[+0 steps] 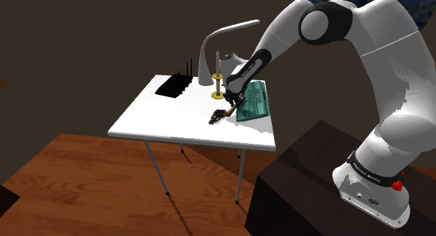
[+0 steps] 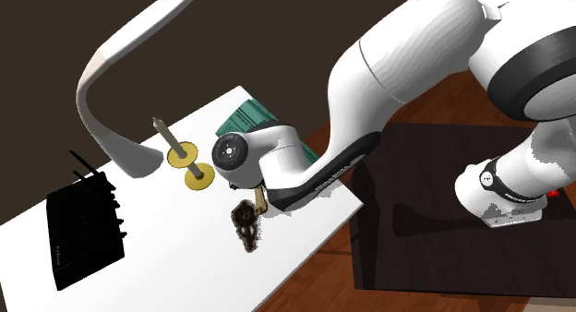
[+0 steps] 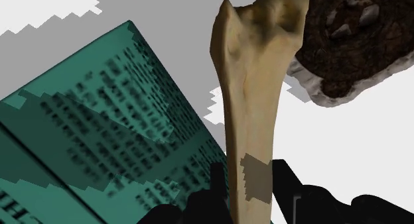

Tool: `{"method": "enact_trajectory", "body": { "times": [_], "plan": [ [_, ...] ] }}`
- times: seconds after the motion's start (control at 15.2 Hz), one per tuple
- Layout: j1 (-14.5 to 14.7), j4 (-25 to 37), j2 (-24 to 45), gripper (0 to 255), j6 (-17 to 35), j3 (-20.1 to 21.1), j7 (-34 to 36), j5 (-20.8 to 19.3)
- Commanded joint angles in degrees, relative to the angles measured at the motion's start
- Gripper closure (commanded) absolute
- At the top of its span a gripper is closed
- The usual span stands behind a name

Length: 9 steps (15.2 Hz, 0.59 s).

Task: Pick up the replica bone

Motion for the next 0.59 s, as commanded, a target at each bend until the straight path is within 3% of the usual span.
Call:
{"method": "enact_trajectory", "body": {
  "times": [0.0,0.53],
  "plan": [
    [0.05,-0.16,0.13,255,0.09,-0.08,0.15,-0.05],
    [-0.61,-1.94,-4.90,255,-3.10,0.94,-1.23,1.06]
  ]
}}
